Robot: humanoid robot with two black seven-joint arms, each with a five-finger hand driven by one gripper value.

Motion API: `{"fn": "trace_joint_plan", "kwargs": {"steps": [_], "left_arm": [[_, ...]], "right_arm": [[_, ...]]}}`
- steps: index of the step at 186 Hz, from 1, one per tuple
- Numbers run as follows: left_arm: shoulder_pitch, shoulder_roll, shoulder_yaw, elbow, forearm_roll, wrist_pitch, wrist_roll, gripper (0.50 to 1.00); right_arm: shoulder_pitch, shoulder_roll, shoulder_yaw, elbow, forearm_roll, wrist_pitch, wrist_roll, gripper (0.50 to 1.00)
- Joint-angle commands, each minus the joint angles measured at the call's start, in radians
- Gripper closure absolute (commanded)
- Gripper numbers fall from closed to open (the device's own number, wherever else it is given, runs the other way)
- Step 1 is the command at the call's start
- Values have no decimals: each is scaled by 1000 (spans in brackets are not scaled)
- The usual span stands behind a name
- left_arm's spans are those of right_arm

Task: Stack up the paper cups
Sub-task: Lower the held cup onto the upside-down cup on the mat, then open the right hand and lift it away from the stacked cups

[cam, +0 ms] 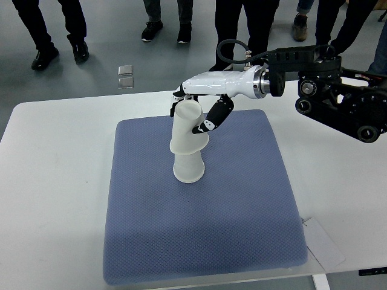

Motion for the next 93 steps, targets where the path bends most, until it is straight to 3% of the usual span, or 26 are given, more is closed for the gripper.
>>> {"fn": "trace_joint_plan", "kwargs": {"steps": [1, 47, 50, 60, 67, 76, 85, 93], "left_arm": [[0, 0, 0, 0, 0, 0, 0, 500], [0, 0, 0, 0, 0, 0, 0, 500], [0, 0, 0, 0, 0, 0, 0, 500], [0, 0, 0, 0, 0, 0, 0, 500], [0, 0, 0, 0, 0, 0, 0, 500], [0, 0, 0, 0, 0, 0, 0, 500], [0, 0, 0, 0, 0, 0, 0, 500], [0, 0, 0, 0, 0, 0, 0, 500]], "right_arm": [[-2, 3, -2, 0, -1, 1, 0, 1000], [-20, 17, -4, -3, -3, -15, 0, 1000], [-22, 17, -4, -4, -3, -16, 0, 959], [-29, 17, -4, -6, -3, -19, 0, 891], [-37, 17, -4, -6, -4, -22, 0, 795], [-40, 17, -4, -7, -3, -28, 0, 728], [-43, 17, -4, -7, -3, -34, 0, 597], [-46, 17, -4, -7, -3, -34, 0, 589]]}}
